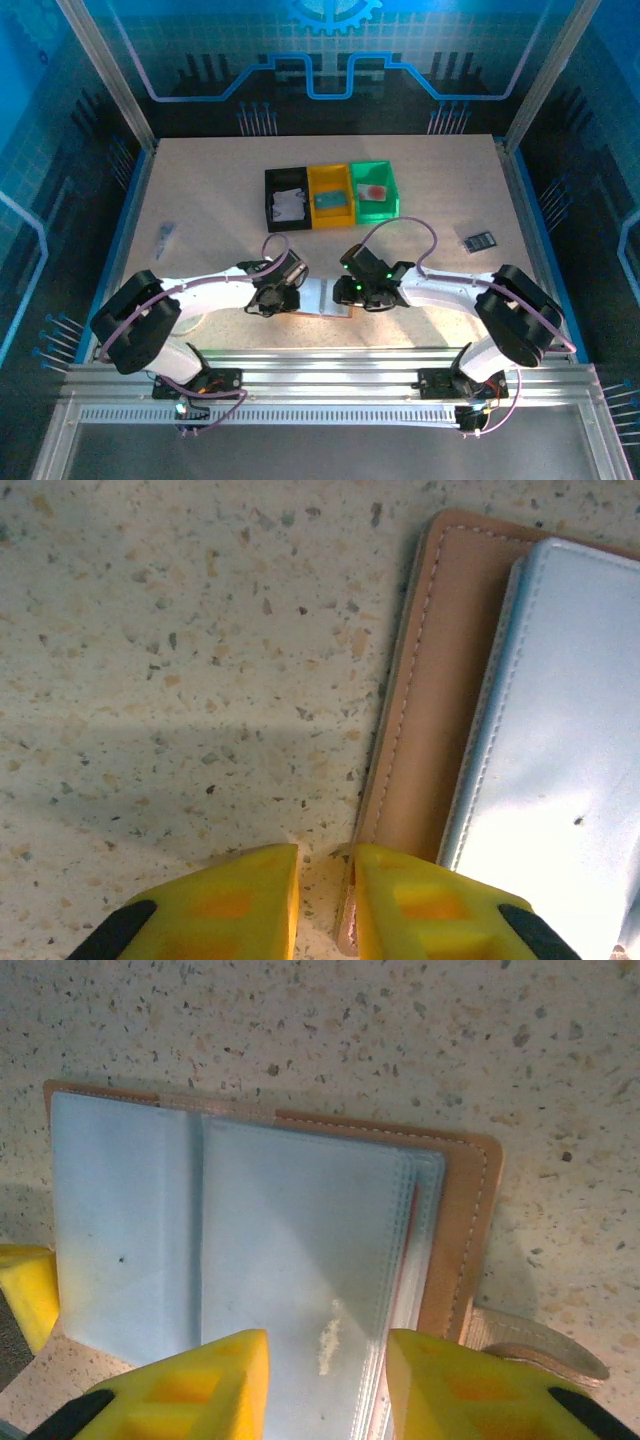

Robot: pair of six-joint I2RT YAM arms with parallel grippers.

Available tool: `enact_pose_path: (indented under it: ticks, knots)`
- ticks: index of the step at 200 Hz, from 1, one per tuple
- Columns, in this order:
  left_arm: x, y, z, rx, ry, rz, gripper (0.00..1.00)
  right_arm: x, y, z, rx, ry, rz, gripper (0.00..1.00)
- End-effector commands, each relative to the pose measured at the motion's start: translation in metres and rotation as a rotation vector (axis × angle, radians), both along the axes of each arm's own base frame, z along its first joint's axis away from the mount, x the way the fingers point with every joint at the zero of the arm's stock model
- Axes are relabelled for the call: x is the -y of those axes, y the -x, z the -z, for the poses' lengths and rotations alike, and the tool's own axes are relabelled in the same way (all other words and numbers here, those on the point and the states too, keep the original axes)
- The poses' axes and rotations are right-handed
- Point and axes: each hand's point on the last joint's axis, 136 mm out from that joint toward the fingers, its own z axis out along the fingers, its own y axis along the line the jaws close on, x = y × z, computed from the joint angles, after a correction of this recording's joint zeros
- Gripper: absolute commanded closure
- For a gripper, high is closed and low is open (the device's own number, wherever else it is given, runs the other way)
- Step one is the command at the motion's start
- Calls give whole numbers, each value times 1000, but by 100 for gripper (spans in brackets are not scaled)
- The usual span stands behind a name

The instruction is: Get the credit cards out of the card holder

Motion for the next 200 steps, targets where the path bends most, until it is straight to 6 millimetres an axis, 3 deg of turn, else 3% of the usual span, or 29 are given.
enact_pose_path:
  ticks: [1,45,132,185,189,200]
  knots:
    - [12,20,40,-113,62,23,81,1,-3,5,2,42,6,65]
    - [13,21,40,-111,70,25,81,-3,-3,12,-3,61,6,65]
    - [17,23,44,-118,91,27,83,-33,-8,-18,60,-28,-49,73]
    - [16,21,38,-99,99,26,83,-53,-4,-27,61,-81,-98,73]
    - [16,21,37,-96,98,24,83,-62,-9,-37,76,-106,-101,73]
    - [15,21,34,-84,102,21,83,-67,-9,-39,75,-117,-108,73]
